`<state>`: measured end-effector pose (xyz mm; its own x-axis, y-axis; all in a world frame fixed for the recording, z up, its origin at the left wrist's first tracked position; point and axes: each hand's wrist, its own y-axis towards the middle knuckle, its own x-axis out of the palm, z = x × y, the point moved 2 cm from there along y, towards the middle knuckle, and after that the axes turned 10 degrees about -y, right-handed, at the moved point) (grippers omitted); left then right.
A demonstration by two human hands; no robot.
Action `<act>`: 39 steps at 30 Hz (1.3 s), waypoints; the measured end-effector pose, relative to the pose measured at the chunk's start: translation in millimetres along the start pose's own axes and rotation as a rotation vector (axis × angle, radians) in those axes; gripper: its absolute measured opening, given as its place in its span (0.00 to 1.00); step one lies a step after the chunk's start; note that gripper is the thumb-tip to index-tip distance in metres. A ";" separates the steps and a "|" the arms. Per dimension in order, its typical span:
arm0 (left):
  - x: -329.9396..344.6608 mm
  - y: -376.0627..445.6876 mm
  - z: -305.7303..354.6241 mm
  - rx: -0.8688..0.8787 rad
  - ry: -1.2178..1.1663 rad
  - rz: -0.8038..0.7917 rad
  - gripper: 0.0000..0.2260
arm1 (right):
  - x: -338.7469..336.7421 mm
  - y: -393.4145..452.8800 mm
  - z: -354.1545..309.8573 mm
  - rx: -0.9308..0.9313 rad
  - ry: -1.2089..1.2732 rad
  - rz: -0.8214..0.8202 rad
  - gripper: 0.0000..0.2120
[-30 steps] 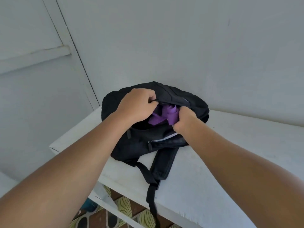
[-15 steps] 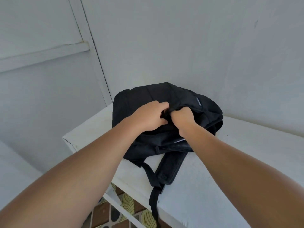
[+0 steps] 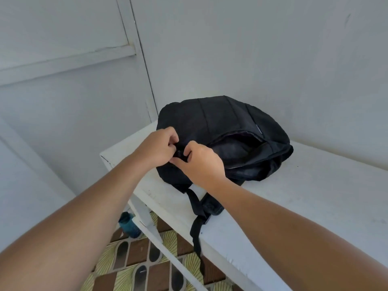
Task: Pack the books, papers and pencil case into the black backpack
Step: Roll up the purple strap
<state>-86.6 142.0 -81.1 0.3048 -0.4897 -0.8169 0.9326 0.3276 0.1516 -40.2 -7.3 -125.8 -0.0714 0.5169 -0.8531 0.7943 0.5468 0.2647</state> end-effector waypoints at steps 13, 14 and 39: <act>21.0 -6.7 0.6 0.122 0.186 0.026 0.11 | 14.0 4.8 6.1 -0.003 -0.103 -0.049 0.08; 23.5 -7.5 0.6 0.143 0.225 0.052 0.08 | 12.9 2.0 7.5 -0.022 -0.103 -0.029 0.06; 54.9 2.8 39.9 0.339 0.335 0.176 0.12 | -56.9 -35.7 154.6 0.610 0.403 0.448 0.08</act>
<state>-59.6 83.9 -103.4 0.4363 -0.1469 -0.8878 0.8998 0.0736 0.4300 28.7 -158.0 -156.2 0.2091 0.8575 -0.4701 0.9762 -0.1549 0.1516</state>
